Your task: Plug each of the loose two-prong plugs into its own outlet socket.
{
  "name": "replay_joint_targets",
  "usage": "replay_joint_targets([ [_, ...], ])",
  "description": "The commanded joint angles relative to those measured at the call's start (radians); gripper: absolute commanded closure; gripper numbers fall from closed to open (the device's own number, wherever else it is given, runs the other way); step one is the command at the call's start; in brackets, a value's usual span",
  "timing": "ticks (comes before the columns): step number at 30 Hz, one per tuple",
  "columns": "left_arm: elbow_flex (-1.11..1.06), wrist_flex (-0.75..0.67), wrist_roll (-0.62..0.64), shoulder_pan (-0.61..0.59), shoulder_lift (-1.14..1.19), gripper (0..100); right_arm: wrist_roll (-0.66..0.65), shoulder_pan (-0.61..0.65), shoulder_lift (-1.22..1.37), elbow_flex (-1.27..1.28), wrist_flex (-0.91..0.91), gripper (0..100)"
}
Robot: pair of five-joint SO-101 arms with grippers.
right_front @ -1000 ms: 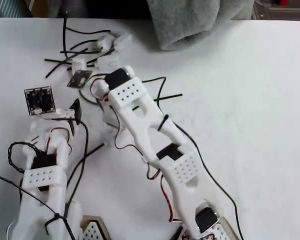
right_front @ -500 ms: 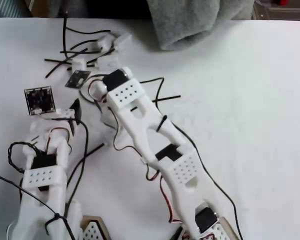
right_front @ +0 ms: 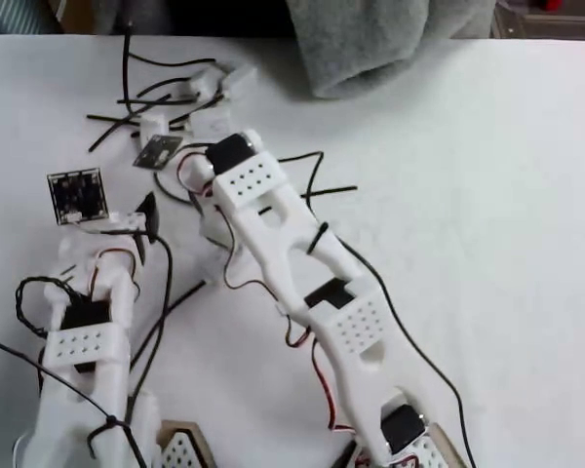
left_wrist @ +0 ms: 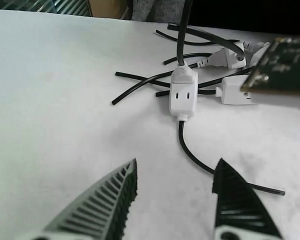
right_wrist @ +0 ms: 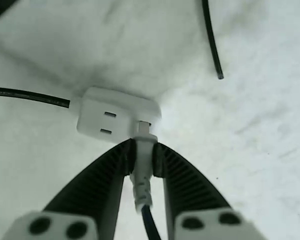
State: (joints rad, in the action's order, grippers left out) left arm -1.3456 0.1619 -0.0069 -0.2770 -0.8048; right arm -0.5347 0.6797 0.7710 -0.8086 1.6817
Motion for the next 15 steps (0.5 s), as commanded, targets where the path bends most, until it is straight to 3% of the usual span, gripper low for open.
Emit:
replay_joint_targets([
  [1, 0.003, -0.018, 0.005, 0.012, -0.027, 75, 0.0, -0.016, -0.001, -0.015, 0.002, 98.0],
  [15, 0.003, -0.018, 0.005, 0.012, -0.027, 75, -0.003, -0.001, 0.008, 0.068, 0.035, 98.0],
])
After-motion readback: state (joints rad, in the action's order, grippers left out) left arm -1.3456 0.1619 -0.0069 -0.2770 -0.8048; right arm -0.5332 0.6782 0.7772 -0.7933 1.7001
